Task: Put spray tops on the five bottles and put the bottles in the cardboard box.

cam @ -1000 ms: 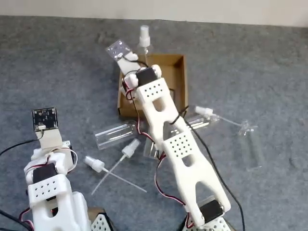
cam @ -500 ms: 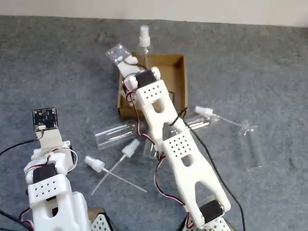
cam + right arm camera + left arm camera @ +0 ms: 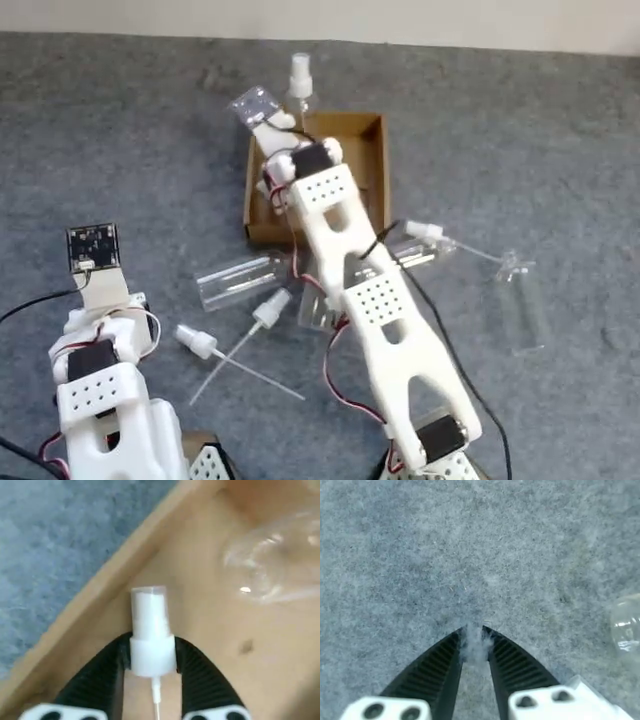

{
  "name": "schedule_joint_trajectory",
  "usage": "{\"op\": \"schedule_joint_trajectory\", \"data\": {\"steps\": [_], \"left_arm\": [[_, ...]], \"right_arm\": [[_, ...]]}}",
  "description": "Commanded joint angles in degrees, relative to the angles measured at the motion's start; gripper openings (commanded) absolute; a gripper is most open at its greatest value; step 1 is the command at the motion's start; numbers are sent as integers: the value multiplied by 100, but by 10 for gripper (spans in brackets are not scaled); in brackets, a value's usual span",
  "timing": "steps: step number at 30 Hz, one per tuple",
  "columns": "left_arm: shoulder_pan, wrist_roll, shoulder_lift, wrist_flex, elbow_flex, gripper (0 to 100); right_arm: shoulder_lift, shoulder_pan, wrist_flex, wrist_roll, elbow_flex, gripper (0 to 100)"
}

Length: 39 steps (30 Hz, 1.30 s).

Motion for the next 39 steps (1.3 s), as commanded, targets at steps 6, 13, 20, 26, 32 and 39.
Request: {"op": "schedule_joint_trajectory", "data": {"steps": [6,13,20,26,32,39], "left_arm": [[-66,-53,-66,-88,-13,8],[-66,-53,-66,-237,22,8],[-66,-53,-66,-246,48,8],[-75,-53,-66,-246,57,8],[-66,-53,-66,-246,57,8],[-75,-53,-66,-246,57,8]], "right_arm": [[-2167,119,1279,9,-769,3],[-3204,-497,1596,-1037,681,3],[-3635,-1798,919,-2646,3011,3],[-3635,-2026,-585,-3341,3670,5],[-3635,-2149,-585,-3385,3881,194],[-3697,-2009,-66,-3314,3820,276]]}}
